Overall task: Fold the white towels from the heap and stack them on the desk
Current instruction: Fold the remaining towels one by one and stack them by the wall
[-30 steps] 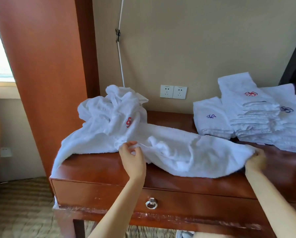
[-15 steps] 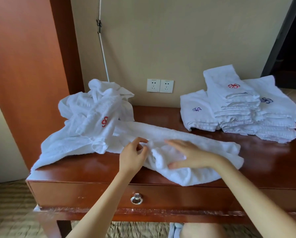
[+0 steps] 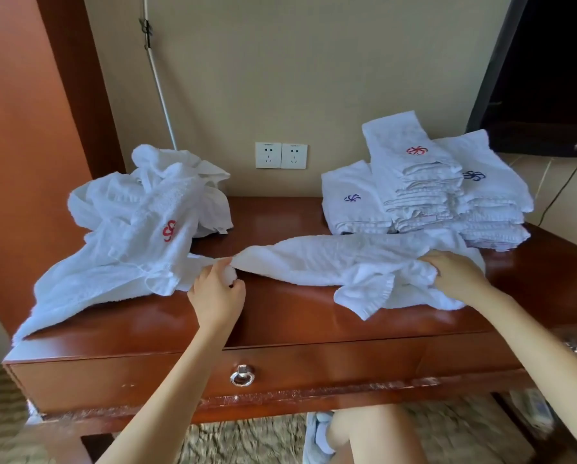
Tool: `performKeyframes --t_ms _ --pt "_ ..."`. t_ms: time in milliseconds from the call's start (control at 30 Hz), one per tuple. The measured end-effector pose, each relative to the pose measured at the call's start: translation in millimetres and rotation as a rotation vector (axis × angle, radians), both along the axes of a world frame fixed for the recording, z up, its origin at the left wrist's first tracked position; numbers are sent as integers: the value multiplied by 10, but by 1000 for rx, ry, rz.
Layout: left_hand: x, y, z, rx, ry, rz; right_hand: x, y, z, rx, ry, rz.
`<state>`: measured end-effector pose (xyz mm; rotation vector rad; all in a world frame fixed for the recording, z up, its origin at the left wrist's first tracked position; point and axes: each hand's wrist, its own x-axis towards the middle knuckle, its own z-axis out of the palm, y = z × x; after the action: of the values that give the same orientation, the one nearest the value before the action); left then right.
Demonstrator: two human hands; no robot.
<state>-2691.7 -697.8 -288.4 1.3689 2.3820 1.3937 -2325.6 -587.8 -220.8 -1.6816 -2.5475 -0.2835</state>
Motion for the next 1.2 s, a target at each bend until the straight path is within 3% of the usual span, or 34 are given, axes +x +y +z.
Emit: performKeyframes --t_ms 33,100,167,233,300,367,433,500,633,833,933,1067,1200 --pt "18 1 -2 12 48 -6 139 52 -30 -65 70 -53" --pt "91 16 -18 57 233 -75 306 164 -118 32 -75 -148" --pt "210 84 -31 125 375 -213 214 125 -177 50 -19 -27" --pt "391 185 -14 122 335 -374 247 143 -186 -19 132 62" --pt "630 311 -5 18 294 -525 250 6 -141 -116 266 121" --pt "860 454 -25 -112 368 -656 157 -180 -146 -212 357 191" --pt "982 588 -39 -194 421 -727 82 -343 -184 -184 306 245" --pt "994 700 -44 -208 415 -727 117 -369 -306 -29 228 276" --pt "930 826 -41 -158 443 -687 294 -341 -435 162 316 230" --pt "840 984 313 -214 453 -582 583 -304 -401 229 360 -59" --pt "671 1076 567 -177 367 -522 790 -207 -301 289 448 -263" --pt "527 1159 922 -89 322 -411 1016 -66 -173 168 577 -511" --pt "535 1258 1257 -81 388 -397 1040 -14 15 -51 423 -578"
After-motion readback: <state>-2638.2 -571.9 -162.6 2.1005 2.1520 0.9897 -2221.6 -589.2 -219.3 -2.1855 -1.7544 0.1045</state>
